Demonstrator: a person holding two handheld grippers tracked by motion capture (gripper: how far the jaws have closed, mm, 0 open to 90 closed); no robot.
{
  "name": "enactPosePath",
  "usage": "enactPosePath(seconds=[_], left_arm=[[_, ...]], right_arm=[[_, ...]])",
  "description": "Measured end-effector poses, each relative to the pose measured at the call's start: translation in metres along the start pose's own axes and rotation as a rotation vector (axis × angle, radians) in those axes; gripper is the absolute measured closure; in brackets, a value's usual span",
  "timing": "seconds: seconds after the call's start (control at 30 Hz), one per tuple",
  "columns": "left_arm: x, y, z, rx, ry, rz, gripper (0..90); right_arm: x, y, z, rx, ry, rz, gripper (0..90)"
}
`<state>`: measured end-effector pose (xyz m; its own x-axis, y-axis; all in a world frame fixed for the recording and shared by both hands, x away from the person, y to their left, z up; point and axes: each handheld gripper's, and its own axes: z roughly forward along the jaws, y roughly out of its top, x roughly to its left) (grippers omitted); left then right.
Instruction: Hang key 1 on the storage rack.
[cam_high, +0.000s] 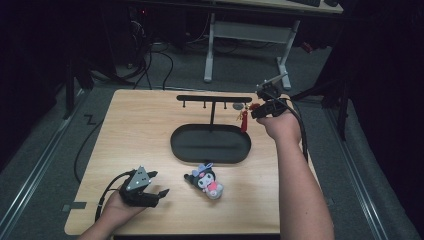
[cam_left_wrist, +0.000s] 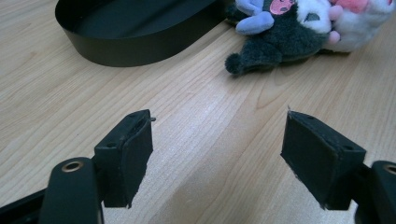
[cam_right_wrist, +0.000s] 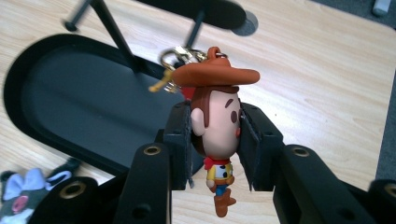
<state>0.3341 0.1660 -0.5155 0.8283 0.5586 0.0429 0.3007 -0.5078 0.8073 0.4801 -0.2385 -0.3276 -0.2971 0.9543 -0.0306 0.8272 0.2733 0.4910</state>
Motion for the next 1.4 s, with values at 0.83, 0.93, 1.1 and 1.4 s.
enactPosePath(seconds=[0.83,0.93,1.1,1.4], left_arm=[[0.002,-0.003,0.003,0.024,-0.014,-0.013,25.2],[0.002,-0.003,0.003,0.024,-0.014,-0.012,25.3],[0.002,-0.003,0.002,0.025,-0.014,-0.01,25.3],[0.002,-0.001,0.002,0.013,-0.012,-0.014,25.4]], right_arm=[[-0.004,-0.009,0.052,-0.01,0.031,0.035,50.6],[-0.003,-0.01,0.053,-0.01,0.029,0.042,47.2],[-0.003,-0.018,0.052,-0.021,0.033,0.054,46.2],[0.001,-0.048,0.049,-0.033,0.048,0.052,38.6]])
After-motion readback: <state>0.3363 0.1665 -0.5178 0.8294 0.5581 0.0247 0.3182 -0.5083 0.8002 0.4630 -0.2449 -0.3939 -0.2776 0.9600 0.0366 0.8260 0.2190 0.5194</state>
